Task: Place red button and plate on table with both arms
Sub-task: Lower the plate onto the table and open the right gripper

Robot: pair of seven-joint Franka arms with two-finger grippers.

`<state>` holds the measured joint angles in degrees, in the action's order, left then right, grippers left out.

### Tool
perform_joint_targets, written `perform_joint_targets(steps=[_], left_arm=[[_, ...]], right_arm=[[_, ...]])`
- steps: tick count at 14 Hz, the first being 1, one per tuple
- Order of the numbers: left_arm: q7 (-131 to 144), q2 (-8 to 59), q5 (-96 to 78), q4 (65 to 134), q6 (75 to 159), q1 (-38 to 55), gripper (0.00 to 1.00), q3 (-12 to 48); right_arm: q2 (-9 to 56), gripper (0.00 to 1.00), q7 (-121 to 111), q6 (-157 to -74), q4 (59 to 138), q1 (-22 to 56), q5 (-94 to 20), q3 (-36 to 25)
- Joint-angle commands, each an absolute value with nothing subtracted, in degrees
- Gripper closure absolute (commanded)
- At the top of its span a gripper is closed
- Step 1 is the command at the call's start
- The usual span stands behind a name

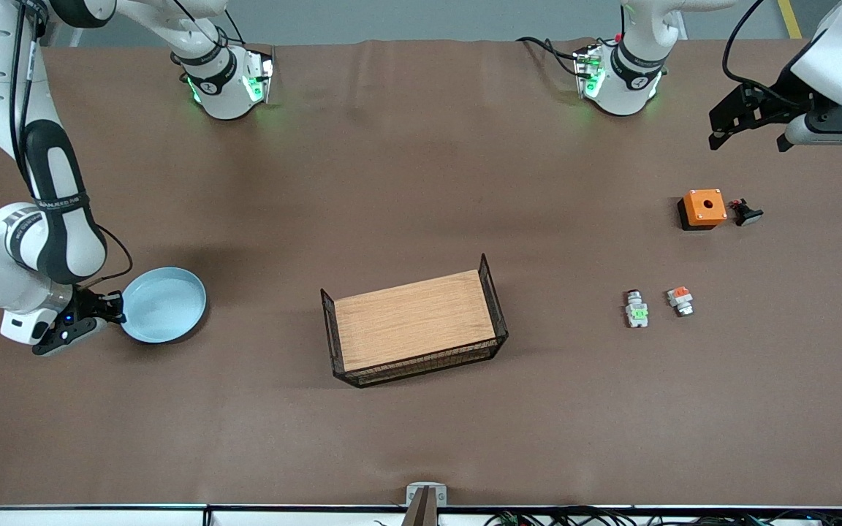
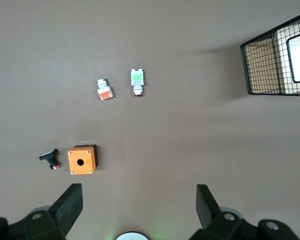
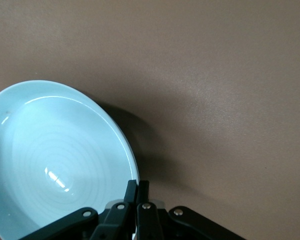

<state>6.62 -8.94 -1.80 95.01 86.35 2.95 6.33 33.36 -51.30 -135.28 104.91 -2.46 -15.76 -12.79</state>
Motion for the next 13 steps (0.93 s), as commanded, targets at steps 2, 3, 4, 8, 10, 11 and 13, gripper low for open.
perform_joint_targets(steps=[2,3,4,8,10,11,13], left_arm=[[7.21,-9.76,-2.02,95.62,86.48,2.90,0.00,6.50],[7.21,-9.76,-1.93,95.71,86.66,2.90,0.00,6.50],[7.21,-9.76,-1.76,95.71,86.92,2.90,0.00,6.50],[7.12,-9.67,-1.67,95.71,88.06,2.90,0.00,6.50],[7.12,-9.58,-0.27,95.80,88.15,2.99,0.00,6.76],[7.12,-9.58,0.17,95.89,88.59,2.99,0.00,7.46],[7.21,-9.58,0.35,95.98,88.68,2.90,0.00,7.73]], right_arm=[[33.84,0.77,-51.68,-135.79,104.50,-2.90,-16.17,-11.95],[33.84,0.72,-51.68,-135.79,104.41,-2.81,-16.17,-11.95],[33.84,0.70,-51.68,-135.70,104.33,-2.81,-16.17,-11.95],[33.23,0.00,-51.50,-133.87,101.09,-1.59,-16.00,-11.87],[32.61,0.00,-51.24,-128.09,97.40,-0.27,-15.82,-11.95],[32.00,0.00,-50.02,-124.84,95.82,0.26,-15.56,-11.95],[30.07,0.00,-41.62,-117.28,92.30,1.40,-14.77,-11.95]])
